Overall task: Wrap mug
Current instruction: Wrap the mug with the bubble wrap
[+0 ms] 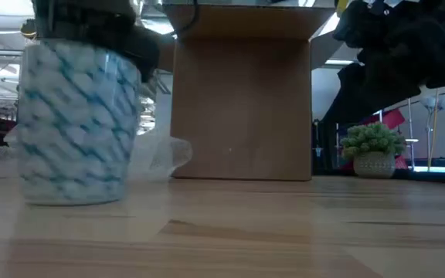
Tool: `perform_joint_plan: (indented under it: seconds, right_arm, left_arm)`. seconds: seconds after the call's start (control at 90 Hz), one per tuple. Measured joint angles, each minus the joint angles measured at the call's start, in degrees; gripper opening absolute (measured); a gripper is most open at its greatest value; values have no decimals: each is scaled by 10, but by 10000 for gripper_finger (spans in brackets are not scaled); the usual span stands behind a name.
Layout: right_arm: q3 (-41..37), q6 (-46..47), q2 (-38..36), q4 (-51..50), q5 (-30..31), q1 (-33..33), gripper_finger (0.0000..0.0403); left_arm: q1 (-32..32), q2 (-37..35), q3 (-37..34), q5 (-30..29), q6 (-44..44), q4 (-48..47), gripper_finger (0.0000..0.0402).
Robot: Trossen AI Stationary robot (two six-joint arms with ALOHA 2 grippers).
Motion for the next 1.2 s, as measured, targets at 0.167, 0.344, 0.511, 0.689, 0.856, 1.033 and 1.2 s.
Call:
perform_joint_plan:
  seconds: [0.167, 0.344, 0.511, 0.689, 0.856, 1.033, 1.2]
  right_arm:
    - [0, 0, 0, 0, 0, 0, 236]
    - [0, -5, 0, 0, 1, 0, 236]
    - [0, -7, -10, -24, 5, 0, 236]
    - [0, 28, -48, -100, -1, 0, 236]
    - [0, 60, -86, -171, 1, 0, 236]
    - [0, 82, -104, -208, 15, 0, 236]
    - [0, 83, -102, -206, 17, 0, 236]
  left_arm:
    - [0, 35, 32, -7, 29, 34, 10]
    - [5, 94, 101, -18, 81, 31, 4]
    - [17, 147, 182, -24, 147, 31, 3]
    - [37, 192, 246, -37, 196, 32, 3]
    - [60, 227, 279, -30, 227, 28, 3]
    - [76, 234, 288, -25, 261, 31, 9]
    - [88, 226, 288, -22, 266, 37, 42]
